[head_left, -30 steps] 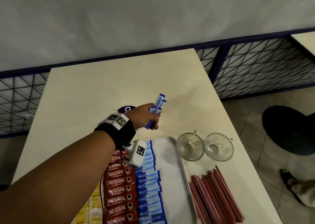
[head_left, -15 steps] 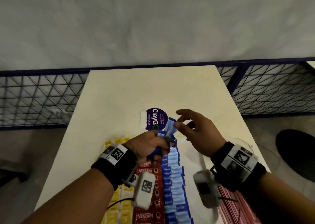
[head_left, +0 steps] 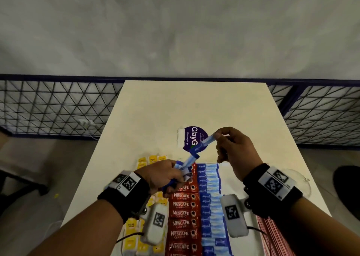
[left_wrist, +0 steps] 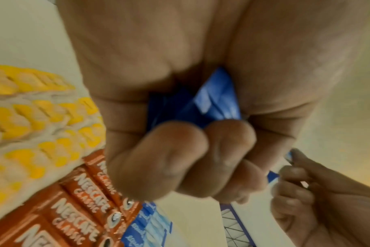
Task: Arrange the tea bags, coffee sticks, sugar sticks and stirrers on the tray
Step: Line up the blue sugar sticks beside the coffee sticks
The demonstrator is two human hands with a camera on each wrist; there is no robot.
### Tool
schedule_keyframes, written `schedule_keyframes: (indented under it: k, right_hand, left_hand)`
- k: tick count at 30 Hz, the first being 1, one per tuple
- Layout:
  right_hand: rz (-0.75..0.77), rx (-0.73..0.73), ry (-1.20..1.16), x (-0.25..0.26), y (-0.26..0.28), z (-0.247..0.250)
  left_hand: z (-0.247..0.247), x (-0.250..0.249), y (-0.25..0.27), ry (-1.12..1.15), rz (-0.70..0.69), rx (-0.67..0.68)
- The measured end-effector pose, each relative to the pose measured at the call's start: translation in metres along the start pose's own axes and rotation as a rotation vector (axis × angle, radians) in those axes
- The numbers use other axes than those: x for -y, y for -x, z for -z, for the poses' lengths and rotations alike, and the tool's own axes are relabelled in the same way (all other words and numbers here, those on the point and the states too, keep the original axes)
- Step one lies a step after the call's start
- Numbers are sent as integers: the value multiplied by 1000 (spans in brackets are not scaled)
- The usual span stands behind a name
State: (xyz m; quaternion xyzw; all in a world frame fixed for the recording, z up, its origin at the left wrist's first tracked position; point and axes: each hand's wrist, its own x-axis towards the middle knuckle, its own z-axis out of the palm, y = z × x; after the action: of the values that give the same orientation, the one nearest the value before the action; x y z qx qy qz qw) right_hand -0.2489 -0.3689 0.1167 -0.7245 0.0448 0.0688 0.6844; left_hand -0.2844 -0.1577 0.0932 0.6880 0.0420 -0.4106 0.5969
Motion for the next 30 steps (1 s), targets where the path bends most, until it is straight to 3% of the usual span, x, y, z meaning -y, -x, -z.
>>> schedule_keyframes:
  k: [3,9,15,30]
  right_hand:
    - [-74,0,-131,1,-2,6]
    - [-269,-103,-80,-39,-11,13]
    - [-508,-122,-7,-97,-20,15]
    - [-628,-184,235,-143,-44,16]
  left_hand:
    - [4,11,3,117,-14,-89]
    - [5,14,-13,329,-91,-294]
    - [6,20,-15,301,-76,-353]
    - [9,34,-9,267,-7,-392]
